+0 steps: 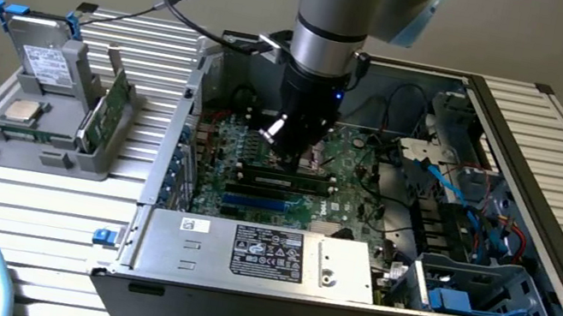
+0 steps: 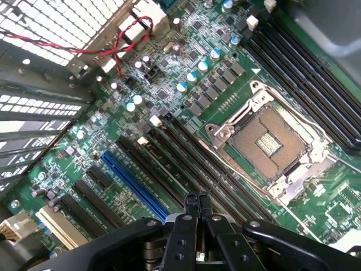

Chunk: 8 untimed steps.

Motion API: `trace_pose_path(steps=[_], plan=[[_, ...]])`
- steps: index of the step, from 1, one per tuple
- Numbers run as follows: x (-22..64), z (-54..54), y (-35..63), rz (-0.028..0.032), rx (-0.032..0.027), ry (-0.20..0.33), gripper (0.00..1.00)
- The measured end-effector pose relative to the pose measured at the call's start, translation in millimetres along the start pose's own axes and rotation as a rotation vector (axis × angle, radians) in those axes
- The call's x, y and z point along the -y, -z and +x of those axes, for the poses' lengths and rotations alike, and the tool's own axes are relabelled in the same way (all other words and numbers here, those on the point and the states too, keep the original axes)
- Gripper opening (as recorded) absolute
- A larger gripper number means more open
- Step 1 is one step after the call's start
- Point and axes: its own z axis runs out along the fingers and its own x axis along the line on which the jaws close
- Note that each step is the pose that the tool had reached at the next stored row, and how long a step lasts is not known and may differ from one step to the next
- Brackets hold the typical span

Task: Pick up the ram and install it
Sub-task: 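Press down the ram until it locks into place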

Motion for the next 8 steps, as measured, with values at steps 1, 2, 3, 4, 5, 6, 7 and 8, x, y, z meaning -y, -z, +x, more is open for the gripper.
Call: trace_pose_path(steps=[1,2,3,4,5,6,7,8], plan=[[0.0,0.0,0.0,0.0048,0.0043,-0.009,0.11],[0.0,0.0,0.0,0.0087,0.0082,-0.020,0.11],[0.0,0.0,0.0,0.0110,0.0111,-0.032,0.11],[0.0,0.0,0.0,0.0125,0.0132,-0.043,0.11],[0.0,0.0,0.0,0.0138,0.0153,-0.057,0.11],[0.0,0.0,-0.1,0.0144,0.0167,-0.071,0.11],[0.0,0.0,-0.1,0.0149,0.0177,-0.085,0.11],[0.0,0.0,-0.1,0.0154,0.0188,-0.100,0.11]])
